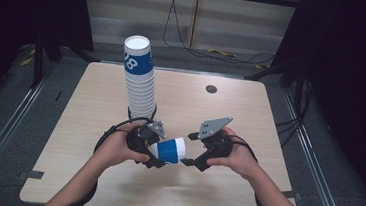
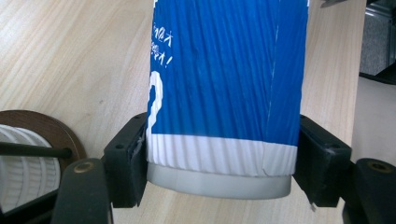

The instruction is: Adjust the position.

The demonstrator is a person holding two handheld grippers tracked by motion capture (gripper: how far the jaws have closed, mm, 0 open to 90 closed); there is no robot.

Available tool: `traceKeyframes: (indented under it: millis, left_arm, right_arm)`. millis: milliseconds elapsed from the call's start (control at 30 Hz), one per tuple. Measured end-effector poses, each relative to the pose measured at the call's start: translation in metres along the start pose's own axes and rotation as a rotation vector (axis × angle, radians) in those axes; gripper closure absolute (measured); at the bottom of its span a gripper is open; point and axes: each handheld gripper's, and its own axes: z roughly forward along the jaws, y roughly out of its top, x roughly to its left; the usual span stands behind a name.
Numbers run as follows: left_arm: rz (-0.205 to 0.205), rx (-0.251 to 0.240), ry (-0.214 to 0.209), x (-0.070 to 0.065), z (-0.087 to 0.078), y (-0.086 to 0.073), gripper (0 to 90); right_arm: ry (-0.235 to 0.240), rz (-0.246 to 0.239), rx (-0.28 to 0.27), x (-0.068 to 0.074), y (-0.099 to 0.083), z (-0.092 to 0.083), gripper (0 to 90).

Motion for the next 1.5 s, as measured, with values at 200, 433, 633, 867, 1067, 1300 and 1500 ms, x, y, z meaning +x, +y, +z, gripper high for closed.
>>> traceKeyframes:
  millis: [200, 433, 633, 867, 1067, 1300, 1500]
  left_arm:
    - [0.005, -0.001, -0.003, -0.001, -0.001, 0.001, 29.7]
    - [-0.007, -0.027, -0.006, 0.000, -0.001, -0.001, 29.6]
    - [-0.013, -0.062, -0.020, 0.001, -0.001, -0.004, 29.6]
    - [-0.026, -0.091, -0.024, 0.002, -0.003, -0.008, 29.6]
    - [-0.032, -0.114, -0.031, 0.003, -0.003, -0.009, 29.6]
    - [-0.013, -0.133, -0.055, 0.002, -0.003, -0.007, 29.6]
    - [-0.008, -0.148, -0.062, 0.002, -0.003, -0.006, 29.5]
  right_arm:
    - [0.001, 0.001, 0.001, 0.000, -0.003, 0.000, 13.3]
    - [-0.001, -0.002, 0.001, 0.000, -0.004, -0.001, 13.3]
    - [0.002, 0.005, -0.002, 0.000, -0.004, -0.001, 13.3]
    - [0.013, 0.009, -0.003, 0.000, -0.003, 0.000, 13.3]
    - [0.014, 0.021, -0.006, -0.001, -0.004, 0.003, 13.0]
    - [0.007, 0.025, -0.005, -0.002, -0.004, 0.003, 12.9]
    - [0.012, 0.024, 0.001, -0.003, -0.002, 0.003, 11.8]
